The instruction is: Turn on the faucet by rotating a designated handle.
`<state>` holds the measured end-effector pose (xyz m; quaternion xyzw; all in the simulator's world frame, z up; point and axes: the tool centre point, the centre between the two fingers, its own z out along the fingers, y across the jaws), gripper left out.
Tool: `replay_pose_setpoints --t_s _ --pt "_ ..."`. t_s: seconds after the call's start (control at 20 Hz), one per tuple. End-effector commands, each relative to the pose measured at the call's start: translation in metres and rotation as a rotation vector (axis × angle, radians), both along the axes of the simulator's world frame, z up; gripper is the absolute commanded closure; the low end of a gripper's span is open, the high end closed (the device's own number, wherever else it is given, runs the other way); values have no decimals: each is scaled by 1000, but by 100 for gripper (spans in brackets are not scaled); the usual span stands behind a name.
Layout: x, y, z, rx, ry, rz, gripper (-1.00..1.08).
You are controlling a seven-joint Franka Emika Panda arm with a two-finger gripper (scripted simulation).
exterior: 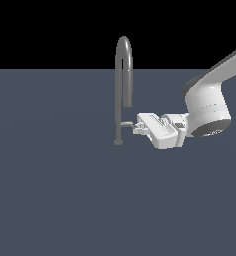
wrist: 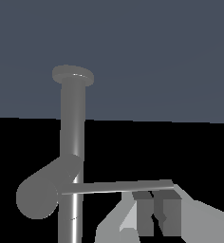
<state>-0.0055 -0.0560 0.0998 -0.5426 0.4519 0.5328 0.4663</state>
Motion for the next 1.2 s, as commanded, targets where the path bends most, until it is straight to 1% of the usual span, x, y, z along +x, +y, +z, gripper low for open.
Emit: replay_pose_setpoints --t_s 0.0,0.05,0.1,0.75,0.8,0.85,1.15 --pt "-6 -1 -28 -6 23 -4 108" --pt "-6 -1 -28 -6 23 -4 108" --pt "-2 0 -5 5 -3 1 108" --pt "11 1 -55 -6 23 -4 108" --pt "11 1 -55 -6 23 -4 108" --pt "14 2 -27 -23 -11 24 108" --pt "24 3 -43 -17 1 14 108"
